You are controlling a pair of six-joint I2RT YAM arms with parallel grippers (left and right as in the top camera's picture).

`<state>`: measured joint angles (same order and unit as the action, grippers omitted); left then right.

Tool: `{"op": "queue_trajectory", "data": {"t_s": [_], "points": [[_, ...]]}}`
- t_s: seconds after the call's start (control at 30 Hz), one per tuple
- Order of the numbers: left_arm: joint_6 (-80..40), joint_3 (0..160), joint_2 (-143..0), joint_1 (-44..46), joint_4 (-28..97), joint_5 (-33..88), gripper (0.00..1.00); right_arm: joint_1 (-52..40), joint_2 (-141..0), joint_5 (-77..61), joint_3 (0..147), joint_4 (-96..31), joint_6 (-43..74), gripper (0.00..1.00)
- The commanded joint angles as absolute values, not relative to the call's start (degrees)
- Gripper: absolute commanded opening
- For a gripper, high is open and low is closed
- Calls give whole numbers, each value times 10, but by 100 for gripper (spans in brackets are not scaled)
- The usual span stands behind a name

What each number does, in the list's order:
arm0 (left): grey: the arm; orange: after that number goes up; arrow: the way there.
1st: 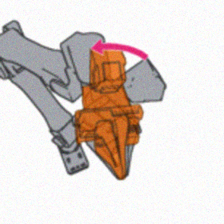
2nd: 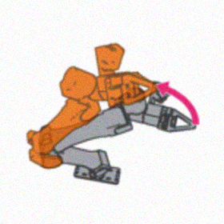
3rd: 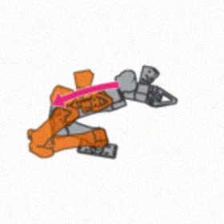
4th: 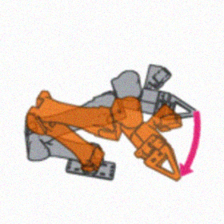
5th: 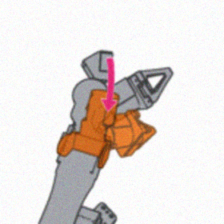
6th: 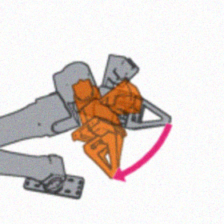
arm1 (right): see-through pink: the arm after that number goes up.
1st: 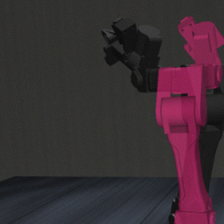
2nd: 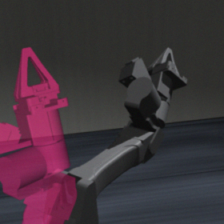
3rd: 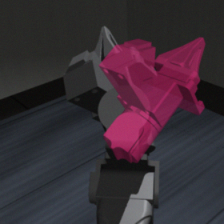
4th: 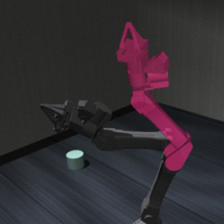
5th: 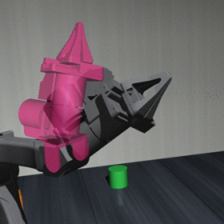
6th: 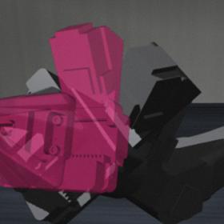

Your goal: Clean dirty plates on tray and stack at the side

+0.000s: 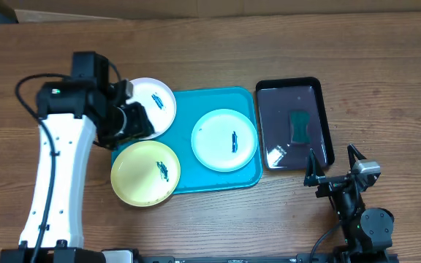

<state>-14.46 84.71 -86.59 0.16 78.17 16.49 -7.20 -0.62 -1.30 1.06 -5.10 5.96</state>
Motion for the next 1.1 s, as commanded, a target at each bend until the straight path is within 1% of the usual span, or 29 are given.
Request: {"op": "queue_trajectory", "data": {"t_s": [0.0, 0.23, 0.37, 0.43, 0.5, 0.53, 0.7, 0.8, 0.9, 0.97, 1.07], "points": [[-141, 784, -869, 40, 745, 161, 50, -70, -2, -16, 4, -46, 62, 100], [-170, 674, -869, 96, 602, 161, 49, -70, -2, -22, 4, -47, 63, 100], [-200, 650, -869, 117, 527, 161, 42, -70, -2, -96, 4, -39, 68, 100], [-209, 640, -869, 130, 496, 160, 40, -70, -2, -117, 6, -42, 109, 100], [-209, 632, -869, 140, 471, 153, 41, -70, -9, -117, 27, -86, 186, 100], [-209, 626, -869, 146, 454, 136, 42, -70, -20, -117, 57, -145, 216, 100], [-219, 607, -869, 158, 423, 113, 42, -70, -107, -87, 193, -245, 185, 100], [-239, 593, -869, 168, 407, 91, 42, -70, -213, -86, 319, -304, 160, 100], [-268, 573, -869, 177, 382, 70, 45, -70, -354, -86, 483, -436, 124, 100], [-280, 557, -869, 183, 355, 75, 45, -70, -445, -86, 586, -530, 117, 100], [-284, 542, -869, 190, 333, 74, 43, -70, -562, -88, 713, -626, 120, 100]]}}
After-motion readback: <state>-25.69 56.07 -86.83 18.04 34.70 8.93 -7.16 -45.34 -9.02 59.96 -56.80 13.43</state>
